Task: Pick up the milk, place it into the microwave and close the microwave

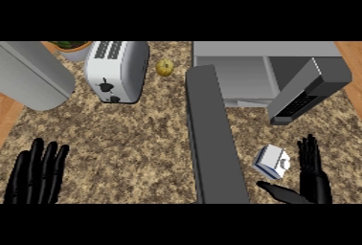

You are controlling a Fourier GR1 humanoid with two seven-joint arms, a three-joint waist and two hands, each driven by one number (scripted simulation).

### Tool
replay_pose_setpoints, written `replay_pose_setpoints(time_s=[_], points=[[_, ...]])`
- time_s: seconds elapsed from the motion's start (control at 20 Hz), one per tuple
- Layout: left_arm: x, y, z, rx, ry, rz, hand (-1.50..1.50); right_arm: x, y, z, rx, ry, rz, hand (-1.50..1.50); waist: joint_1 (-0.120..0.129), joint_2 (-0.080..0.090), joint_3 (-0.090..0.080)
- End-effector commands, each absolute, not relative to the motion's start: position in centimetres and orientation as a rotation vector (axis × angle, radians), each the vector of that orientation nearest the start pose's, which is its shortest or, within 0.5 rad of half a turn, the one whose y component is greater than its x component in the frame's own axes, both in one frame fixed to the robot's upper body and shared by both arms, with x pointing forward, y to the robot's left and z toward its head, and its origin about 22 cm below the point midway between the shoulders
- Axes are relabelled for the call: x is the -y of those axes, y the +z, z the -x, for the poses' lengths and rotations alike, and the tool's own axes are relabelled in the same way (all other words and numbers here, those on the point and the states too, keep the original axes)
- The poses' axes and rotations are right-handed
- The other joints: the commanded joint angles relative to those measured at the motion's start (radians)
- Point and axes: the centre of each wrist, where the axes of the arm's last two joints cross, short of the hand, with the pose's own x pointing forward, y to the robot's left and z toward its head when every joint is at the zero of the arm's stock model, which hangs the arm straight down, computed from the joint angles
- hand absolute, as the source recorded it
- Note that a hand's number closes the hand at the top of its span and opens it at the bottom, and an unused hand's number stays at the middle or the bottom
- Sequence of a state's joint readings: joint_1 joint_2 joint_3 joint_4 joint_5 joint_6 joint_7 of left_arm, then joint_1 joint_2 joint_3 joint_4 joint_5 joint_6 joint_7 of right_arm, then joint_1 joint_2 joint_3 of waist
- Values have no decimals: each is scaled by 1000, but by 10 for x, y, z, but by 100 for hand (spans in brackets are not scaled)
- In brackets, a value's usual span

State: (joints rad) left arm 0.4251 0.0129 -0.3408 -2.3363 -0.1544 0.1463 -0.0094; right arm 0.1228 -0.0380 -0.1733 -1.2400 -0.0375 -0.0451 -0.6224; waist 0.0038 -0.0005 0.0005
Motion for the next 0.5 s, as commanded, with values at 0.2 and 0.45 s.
replay_pose_setpoints(time_s=[0.2, 0.45], points=[[-196, 114, -109, 1948, -1, -56, -150, 305, -148, -181, 1737, -230, 243, -150, 5, 0, 0], [-208, 111, -125, 1957, 5, -59, -150, 313, -159, -182, 1725, -224, 279, -150, 1, 1, 0]])
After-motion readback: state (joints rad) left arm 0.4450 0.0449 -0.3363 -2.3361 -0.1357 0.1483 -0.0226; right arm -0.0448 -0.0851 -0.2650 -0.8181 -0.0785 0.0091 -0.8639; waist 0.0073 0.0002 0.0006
